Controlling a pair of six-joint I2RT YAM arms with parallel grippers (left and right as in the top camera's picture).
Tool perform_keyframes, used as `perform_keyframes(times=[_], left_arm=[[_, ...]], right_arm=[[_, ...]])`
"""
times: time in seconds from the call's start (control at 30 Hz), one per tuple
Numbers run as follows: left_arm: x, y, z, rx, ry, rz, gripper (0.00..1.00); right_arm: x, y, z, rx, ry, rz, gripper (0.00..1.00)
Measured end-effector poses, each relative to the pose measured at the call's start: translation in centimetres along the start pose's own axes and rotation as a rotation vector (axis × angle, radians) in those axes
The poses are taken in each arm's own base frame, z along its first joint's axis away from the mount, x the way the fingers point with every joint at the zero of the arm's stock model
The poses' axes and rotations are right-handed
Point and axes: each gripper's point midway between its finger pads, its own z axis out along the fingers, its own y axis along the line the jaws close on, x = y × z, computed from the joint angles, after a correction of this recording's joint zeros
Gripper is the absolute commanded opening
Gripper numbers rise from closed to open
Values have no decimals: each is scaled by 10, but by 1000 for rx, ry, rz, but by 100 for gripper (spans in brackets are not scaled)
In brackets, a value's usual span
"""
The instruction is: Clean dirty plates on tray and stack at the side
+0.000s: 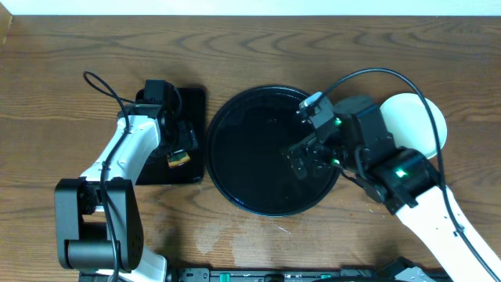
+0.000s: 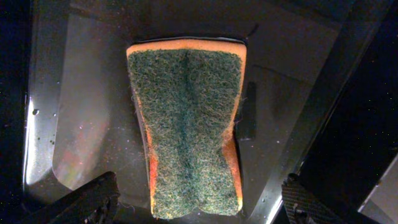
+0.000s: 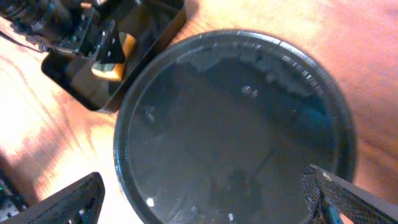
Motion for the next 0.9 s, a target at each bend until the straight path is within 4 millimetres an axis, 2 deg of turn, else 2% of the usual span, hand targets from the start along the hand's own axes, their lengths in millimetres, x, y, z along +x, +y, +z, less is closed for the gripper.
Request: perform_keyframes(times=[0.03, 0.13, 0.17, 0.2, 0.27, 0.33, 0.43, 0.53, 0.57, 0.67, 0.9], left_arm=[[0, 0, 0, 0, 0, 0, 85], [0, 0, 0, 0, 0, 0, 85], [0, 0, 0, 0, 0, 0, 85], [0, 0, 0, 0, 0, 0, 85], [0, 0, 0, 0, 0, 0, 85], [0, 0, 0, 0, 0, 0, 85], [0, 0, 0, 0, 0, 0, 85], [0, 0, 0, 0, 0, 0, 85], [0, 0, 0, 0, 0, 0, 85], [0, 0, 0, 0, 0, 0, 85], [0, 0, 0, 0, 0, 0, 85]], right_arm=[[-2, -2, -5, 12, -17, -5, 99], [-17, -17, -41, 100, -131, -16, 99], [-25, -22, -65, 153, -203, -24, 99], [-28, -26, -79, 188, -245, -27, 99], [-28, -35, -99, 263, -313, -33, 99], [-21, -43, -109, 320, -364, -49, 99], [-2, -61, -107, 391, -440, -61, 99], [32, -79, -92, 433, -448, -48, 99], [50, -86, -83, 441, -436, -36, 99], [81, -95, -71, 453, -458, -25, 99], [116, -103, -66, 498, -575, -33, 99]])
